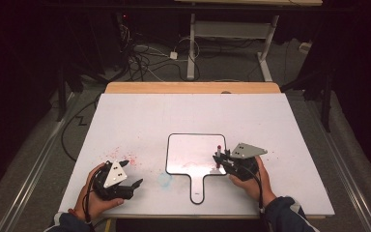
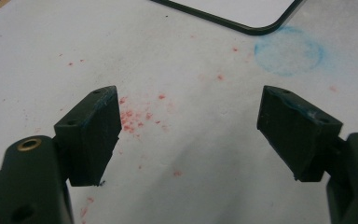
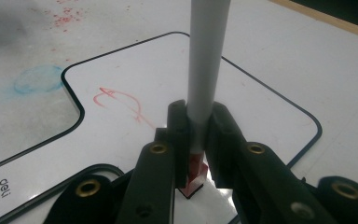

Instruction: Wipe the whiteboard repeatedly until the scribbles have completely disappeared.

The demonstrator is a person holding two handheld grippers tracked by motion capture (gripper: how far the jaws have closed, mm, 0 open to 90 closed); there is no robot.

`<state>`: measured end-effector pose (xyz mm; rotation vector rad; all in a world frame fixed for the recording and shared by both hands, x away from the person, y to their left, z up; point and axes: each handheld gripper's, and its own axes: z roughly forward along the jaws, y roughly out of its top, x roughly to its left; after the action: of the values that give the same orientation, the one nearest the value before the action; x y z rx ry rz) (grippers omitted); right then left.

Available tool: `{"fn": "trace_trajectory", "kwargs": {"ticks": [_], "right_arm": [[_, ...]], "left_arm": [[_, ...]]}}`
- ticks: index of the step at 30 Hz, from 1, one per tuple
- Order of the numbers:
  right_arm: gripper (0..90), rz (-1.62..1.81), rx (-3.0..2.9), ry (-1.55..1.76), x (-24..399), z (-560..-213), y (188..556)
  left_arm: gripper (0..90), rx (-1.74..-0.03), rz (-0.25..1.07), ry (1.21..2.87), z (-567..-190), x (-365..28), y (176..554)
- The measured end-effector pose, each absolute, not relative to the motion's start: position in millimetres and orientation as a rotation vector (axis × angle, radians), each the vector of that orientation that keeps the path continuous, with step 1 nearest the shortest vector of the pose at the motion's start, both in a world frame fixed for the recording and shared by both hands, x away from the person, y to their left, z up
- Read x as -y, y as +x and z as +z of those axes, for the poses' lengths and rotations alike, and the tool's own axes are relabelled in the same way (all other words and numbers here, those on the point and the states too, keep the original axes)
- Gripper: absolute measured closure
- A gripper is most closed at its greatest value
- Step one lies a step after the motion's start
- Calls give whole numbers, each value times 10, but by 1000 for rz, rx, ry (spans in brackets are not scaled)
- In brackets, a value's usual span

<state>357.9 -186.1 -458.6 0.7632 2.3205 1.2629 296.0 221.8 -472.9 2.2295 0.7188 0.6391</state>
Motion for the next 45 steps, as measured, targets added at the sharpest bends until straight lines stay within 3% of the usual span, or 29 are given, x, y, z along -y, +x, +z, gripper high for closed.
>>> {"fn": "trace_trajectory", "kwargs": {"ticks": [27,39,45], "right_arm": [[820,1354,-2426,590,819,-4629,3664],[820,1340,-2435,617,973,-4610,3665],[820,1362,-2447,567,851,-4628,3570]], "left_arm": [[208,-712,626,2239,-4734,-2226,2959],[208,-710,620,2247,-4739,-2219,2958],[208,-704,620,2252,-4741,-2208,2960]]}}
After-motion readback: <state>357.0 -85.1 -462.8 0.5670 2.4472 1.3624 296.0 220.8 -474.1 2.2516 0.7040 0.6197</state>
